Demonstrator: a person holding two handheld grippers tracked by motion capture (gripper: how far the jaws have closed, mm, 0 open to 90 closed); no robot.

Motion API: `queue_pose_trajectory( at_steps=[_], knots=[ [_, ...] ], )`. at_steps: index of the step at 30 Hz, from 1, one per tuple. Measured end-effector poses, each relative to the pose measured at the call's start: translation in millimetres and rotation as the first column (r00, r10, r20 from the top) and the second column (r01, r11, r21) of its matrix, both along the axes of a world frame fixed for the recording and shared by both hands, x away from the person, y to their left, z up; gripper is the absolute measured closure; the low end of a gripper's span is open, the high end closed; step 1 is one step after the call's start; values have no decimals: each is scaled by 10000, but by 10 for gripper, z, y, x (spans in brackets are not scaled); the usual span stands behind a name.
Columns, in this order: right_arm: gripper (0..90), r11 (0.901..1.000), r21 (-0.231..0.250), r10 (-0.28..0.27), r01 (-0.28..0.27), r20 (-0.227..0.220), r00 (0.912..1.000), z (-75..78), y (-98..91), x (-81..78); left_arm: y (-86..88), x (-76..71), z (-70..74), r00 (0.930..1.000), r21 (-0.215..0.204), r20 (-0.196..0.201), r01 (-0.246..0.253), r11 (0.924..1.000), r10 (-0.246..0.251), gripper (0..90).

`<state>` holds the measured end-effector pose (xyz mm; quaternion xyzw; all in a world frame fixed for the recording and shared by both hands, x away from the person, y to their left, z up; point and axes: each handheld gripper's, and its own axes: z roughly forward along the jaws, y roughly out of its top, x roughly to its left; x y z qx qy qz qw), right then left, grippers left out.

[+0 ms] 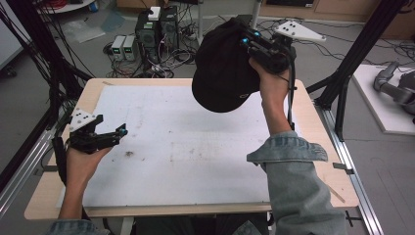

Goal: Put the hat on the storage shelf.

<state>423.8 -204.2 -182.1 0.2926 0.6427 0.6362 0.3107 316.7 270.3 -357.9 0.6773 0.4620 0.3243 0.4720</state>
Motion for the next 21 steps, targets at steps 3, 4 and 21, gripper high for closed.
queue_pose_trajectory(
  at_steps=[3,4,21],
  knots=[
    [791,9999,-67,-149,148,-138,9998,-35,22,113,20,-2,2,10000,22,22,-35,10000,35,143],
    [791,9997,-101,-217,215,-183,9996,-50,25,150,24,-2,1,10000,-5,37,-55,10000,55,143],
    [786,9969,65,-774,784,-971,9923,-384,1,702,28,21,-24,9999,34,-103,9,10000,-8,144]
  ],
)
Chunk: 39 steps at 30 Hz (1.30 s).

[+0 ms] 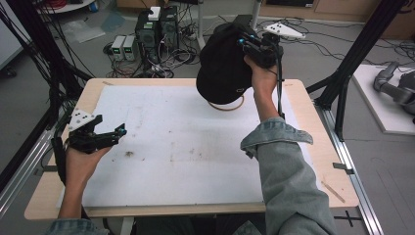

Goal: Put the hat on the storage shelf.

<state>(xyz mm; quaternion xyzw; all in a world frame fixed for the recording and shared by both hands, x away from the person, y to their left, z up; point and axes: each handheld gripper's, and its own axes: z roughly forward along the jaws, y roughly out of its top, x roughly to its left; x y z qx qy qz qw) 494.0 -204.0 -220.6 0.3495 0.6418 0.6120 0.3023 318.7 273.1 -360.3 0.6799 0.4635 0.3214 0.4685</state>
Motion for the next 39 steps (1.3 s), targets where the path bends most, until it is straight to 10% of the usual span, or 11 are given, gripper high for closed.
queue_pose_trajectory(
  at_steps=[18,39],
  knots=[
    [759,9971,21,-750,756,-961,9925,-325,14,385,-3,10,-12,10000,-38,-62,20,10000,-20,143],
    [693,9938,409,-959,1032,-1515,9838,-425,6,477,-19,5,-3,9999,-3,-50,140,9999,-140,143]
  ],
)
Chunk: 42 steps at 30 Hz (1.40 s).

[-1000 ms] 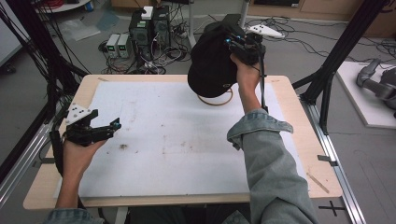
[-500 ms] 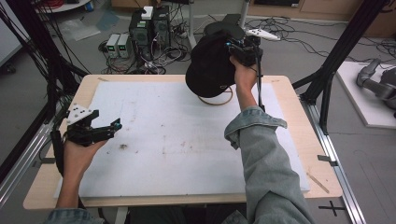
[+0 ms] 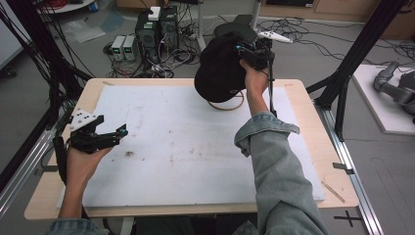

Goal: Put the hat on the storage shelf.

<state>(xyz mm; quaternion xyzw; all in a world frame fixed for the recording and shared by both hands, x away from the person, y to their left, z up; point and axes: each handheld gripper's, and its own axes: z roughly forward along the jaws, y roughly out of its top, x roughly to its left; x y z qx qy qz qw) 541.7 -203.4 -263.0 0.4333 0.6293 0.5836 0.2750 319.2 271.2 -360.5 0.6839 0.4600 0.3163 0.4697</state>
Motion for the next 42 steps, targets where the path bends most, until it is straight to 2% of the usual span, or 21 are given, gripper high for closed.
queue_pose_trajectory(
  at_steps=[19,27,42],
  knots=[
    [534,9999,-29,-141,140,-238,9996,-27,-1,15,-4,-7,11,10000,-3,45,16,10000,-16,143],
    [441,9999,-69,-135,132,-422,9990,-31,-14,9,-4,-13,16,10000,14,40,19,10000,-19,143],
    [420,9998,-200,-59,49,-510,9987,-24,-10,-2,-9,-17,25,9999,8,65,79,10000,-79,143]
  ],
)
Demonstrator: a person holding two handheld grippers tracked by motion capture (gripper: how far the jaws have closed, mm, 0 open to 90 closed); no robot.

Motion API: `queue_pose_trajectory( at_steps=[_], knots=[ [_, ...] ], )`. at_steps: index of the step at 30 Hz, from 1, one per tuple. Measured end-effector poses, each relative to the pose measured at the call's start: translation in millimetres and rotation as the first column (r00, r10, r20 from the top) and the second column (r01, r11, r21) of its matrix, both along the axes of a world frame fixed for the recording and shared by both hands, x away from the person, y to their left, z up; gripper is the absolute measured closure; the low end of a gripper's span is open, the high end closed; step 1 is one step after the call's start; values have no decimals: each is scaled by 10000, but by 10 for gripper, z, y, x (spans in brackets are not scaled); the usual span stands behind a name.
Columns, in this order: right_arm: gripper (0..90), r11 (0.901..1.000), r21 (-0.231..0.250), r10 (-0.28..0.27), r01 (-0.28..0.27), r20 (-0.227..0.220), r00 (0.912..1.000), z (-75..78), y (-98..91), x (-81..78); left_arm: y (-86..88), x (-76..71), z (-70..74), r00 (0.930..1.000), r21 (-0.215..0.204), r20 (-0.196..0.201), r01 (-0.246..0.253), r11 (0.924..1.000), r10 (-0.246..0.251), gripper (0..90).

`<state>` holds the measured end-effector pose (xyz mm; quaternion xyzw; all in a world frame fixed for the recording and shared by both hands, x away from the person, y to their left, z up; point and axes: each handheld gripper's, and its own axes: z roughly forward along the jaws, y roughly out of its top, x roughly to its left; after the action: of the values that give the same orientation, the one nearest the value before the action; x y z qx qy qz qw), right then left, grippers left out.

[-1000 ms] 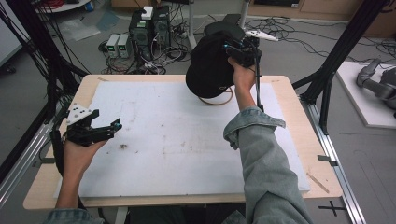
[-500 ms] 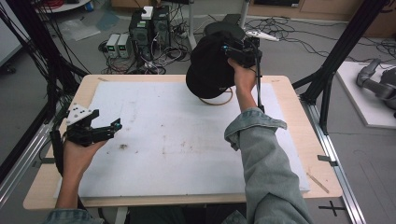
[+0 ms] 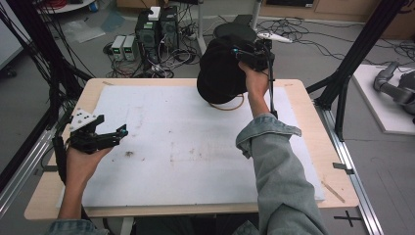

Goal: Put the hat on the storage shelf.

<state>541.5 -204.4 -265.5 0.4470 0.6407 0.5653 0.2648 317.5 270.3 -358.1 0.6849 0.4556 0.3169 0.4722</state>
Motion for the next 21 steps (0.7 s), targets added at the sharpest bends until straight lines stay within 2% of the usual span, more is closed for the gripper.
queue_pose_trajectory(
  at_steps=[5,12,21],
  knots=[
    [407,10000,-48,15,-15,-49,10000,13,-9,-17,4,-2,1,10000,-22,-4,-6,10000,6,143],
    [394,9997,-244,-18,21,111,9999,47,-38,-73,-2,-7,13,10000,-5,29,9,10000,-9,143],
    [295,9961,-804,-375,374,13,9993,110,-216,-256,-13,-11,19,10000,-39,72,5,10000,-5,143]
  ],
)
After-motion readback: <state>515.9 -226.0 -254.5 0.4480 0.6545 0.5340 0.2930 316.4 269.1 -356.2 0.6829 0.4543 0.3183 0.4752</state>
